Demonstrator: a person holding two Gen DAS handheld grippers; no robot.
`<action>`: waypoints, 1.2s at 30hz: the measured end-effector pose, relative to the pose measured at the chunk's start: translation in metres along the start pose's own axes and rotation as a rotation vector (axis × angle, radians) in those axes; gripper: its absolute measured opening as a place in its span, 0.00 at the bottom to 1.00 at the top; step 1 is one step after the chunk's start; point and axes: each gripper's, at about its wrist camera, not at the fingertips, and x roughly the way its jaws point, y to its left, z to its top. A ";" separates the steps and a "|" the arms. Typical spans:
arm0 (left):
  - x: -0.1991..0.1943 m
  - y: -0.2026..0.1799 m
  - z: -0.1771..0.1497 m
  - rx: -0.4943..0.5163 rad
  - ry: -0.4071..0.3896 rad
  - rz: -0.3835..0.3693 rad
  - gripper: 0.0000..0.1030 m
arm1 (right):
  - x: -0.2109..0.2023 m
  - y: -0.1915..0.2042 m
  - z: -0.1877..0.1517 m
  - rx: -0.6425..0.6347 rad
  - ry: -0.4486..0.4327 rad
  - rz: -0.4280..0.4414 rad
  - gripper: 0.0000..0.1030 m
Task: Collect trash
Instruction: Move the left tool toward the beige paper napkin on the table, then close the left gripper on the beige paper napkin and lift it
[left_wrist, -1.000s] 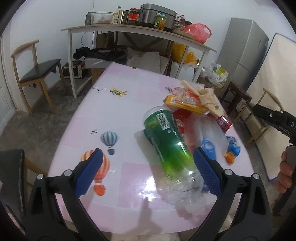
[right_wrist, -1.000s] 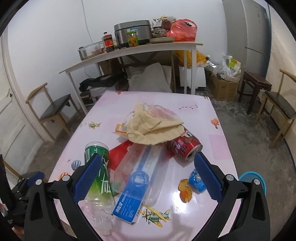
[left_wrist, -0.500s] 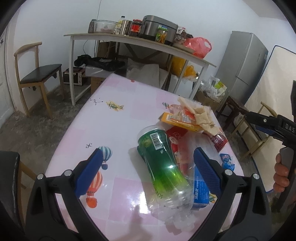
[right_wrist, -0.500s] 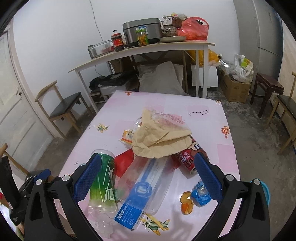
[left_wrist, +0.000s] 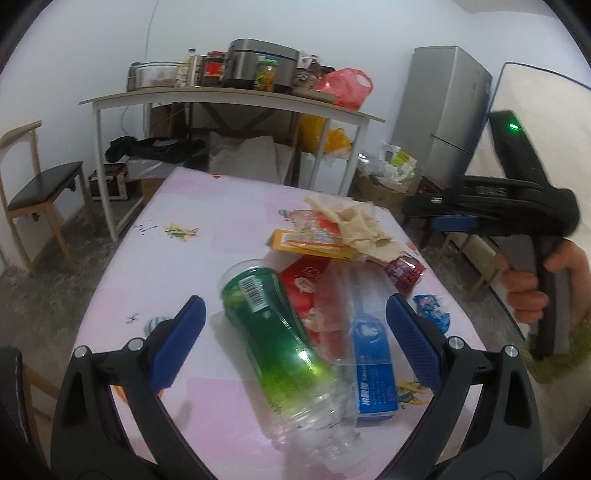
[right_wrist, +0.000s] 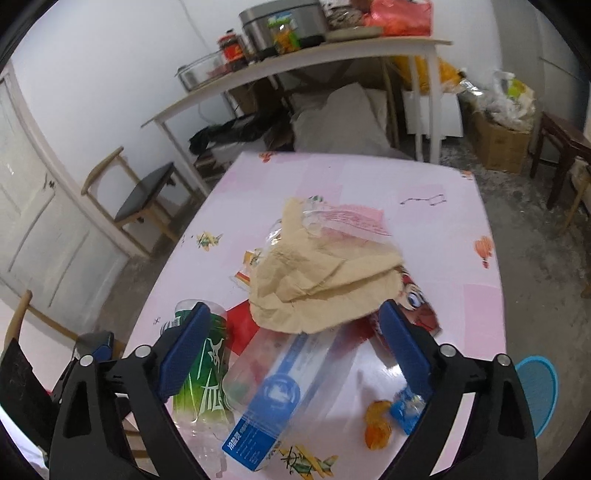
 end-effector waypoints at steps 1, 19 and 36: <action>0.002 -0.003 0.001 0.007 0.001 -0.010 0.91 | 0.005 0.003 0.001 -0.013 0.007 0.002 0.85; 0.035 -0.022 0.025 0.040 0.040 -0.155 0.57 | 0.092 -0.029 0.067 -0.119 0.167 -0.113 0.45; 0.060 -0.037 0.069 0.048 0.158 -0.214 0.52 | 0.055 -0.064 0.063 0.043 -0.009 0.012 0.05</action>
